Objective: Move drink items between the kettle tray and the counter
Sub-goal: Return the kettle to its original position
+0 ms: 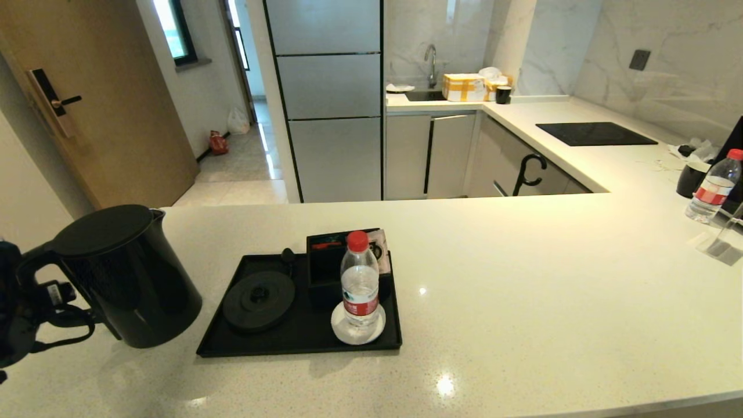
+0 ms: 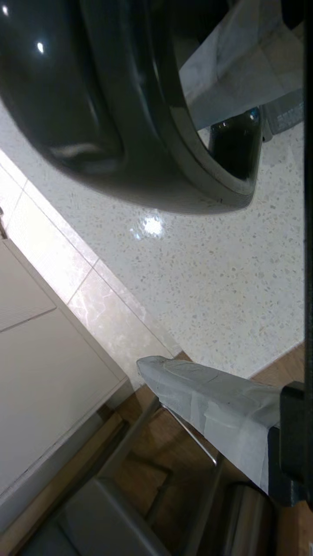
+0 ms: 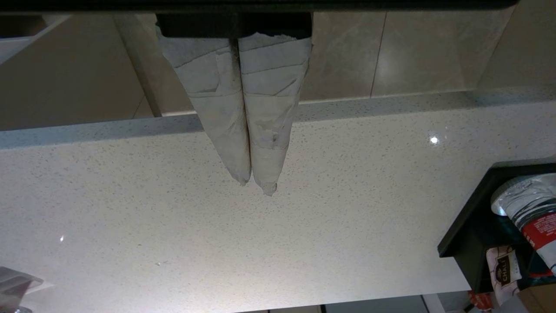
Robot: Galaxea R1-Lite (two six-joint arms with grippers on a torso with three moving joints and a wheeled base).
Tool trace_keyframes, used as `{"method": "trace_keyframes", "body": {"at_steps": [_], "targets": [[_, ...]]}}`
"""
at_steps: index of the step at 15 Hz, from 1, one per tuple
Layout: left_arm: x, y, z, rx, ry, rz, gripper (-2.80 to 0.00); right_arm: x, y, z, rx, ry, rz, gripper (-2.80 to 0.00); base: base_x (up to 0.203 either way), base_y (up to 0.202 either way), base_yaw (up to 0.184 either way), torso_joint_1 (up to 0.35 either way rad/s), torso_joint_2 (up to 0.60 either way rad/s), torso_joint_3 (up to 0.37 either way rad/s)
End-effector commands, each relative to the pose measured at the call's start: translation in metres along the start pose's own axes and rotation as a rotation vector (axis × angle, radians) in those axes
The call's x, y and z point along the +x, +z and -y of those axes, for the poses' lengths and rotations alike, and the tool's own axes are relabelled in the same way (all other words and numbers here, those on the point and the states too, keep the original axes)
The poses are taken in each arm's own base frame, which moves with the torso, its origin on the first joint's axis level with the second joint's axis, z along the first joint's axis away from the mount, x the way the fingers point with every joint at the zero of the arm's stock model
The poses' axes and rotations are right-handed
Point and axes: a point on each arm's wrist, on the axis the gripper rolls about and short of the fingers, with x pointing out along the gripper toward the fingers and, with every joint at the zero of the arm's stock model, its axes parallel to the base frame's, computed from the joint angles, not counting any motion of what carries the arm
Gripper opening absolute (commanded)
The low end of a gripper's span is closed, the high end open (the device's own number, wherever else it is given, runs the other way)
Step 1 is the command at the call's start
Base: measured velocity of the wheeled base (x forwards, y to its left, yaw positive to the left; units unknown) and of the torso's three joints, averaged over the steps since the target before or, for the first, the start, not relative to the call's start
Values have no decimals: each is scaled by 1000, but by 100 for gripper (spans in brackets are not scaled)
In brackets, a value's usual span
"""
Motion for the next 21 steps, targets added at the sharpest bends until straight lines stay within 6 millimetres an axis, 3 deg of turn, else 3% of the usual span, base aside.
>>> {"method": "trace_keyframes", "body": {"at_steps": [1,11,12,21], "targets": [[5,-3,3,0,-6,1,0,0,0,0,0,0,-2,-280,0,0,0,0,0,0],[17,-10,9,-4,-6,79,0,0,0,0,0,0,-2,-280,0,0,0,0,0,0],[17,-10,9,-4,-6,79,-280,0,0,0,0,0,-2,-280,0,0,0,0,0,0],[16,-9,8,-7,-27,87,-280,0,0,0,2,0,-2,-280,0,0,0,0,0,0]]}}
